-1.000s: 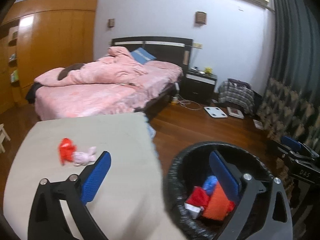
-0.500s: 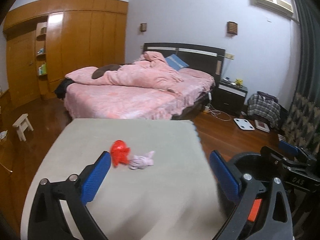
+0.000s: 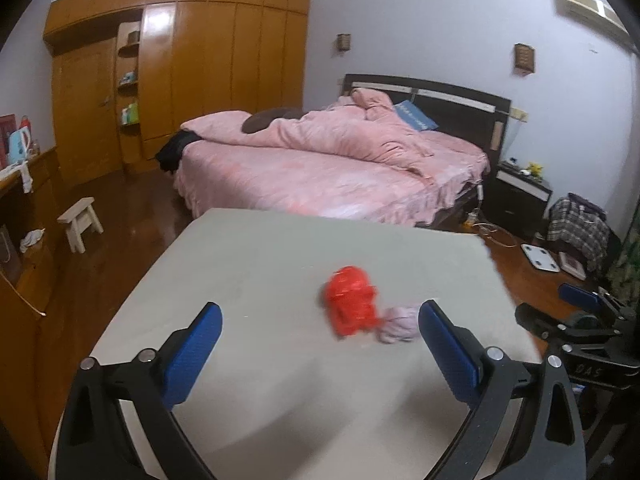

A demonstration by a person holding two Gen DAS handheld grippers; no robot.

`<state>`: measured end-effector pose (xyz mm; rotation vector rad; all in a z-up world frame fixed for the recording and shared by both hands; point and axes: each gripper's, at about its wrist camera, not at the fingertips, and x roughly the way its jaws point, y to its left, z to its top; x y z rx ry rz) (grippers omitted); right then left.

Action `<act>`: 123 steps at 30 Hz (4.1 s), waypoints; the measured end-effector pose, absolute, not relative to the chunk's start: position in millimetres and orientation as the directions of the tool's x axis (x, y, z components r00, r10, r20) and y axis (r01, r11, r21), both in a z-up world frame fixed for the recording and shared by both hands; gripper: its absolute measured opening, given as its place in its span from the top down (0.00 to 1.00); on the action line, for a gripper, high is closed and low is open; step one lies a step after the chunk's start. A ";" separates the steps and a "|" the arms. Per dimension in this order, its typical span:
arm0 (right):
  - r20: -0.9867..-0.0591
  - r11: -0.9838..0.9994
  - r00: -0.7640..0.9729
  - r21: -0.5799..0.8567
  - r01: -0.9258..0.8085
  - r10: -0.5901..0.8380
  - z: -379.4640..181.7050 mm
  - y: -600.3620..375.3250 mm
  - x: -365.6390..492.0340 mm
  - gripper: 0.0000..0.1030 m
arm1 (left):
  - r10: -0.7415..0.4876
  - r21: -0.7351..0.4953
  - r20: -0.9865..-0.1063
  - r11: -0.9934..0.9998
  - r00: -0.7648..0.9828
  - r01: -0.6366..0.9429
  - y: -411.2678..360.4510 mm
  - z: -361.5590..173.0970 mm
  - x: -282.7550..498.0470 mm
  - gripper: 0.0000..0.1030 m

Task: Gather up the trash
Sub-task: 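Move both grippers back toward the red bag and pink cloth, then grasp the pink cloth with right gripper while left gripper grasps red plastic bag, then carry the red bag and pink cloth over the bin and release both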

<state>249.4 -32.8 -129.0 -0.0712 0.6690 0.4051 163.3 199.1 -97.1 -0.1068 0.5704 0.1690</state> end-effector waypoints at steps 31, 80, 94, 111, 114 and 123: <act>-0.726 0.868 0.542 0.153 -0.472 0.422 -181.2 31.3 317.0 0.59 | 0.073 -0.063 -0.641 0.987 0.764 -0.147 213.1 -155.8 247.7 0.07; -0.578 0.887 0.683 0.188 -0.421 0.446 -67.5 -91.2 187.3 0.58 | -0.029 -0.094 -0.595 0.995 0.804 -0.033 108.5 -56.1 147.6 0.65; -0.518 0.917 0.759 0.156 -0.368 0.393 -33.6 -158.8 116.7 0.58 | -0.100 -0.064 -0.536 0.995 0.839 0.078 40.0 -20.4 97.3 0.65; -0.473 0.961 0.836 0.150 -0.233 0.276 -24.1 -247.3 73.7 0.58 | -0.229 -0.042 -0.492 0.970 0.840 0.240 -46.9 -4.0 74.1 0.65; -0.465 0.966 0.848 0.150 -0.209 0.256 -23.6 -262.7 67.4 0.58 | -0.252 -0.033 -0.483 0.962 0.839 0.270 -63.2 -0.9 70.8 0.65; -0.453 0.979 0.871 0.153 -0.135 0.191 -23.3 -299.8 52.6 0.58 | -0.311 -0.014 -0.471 0.939 0.826 0.345 -105.4 3.6 64.6 0.65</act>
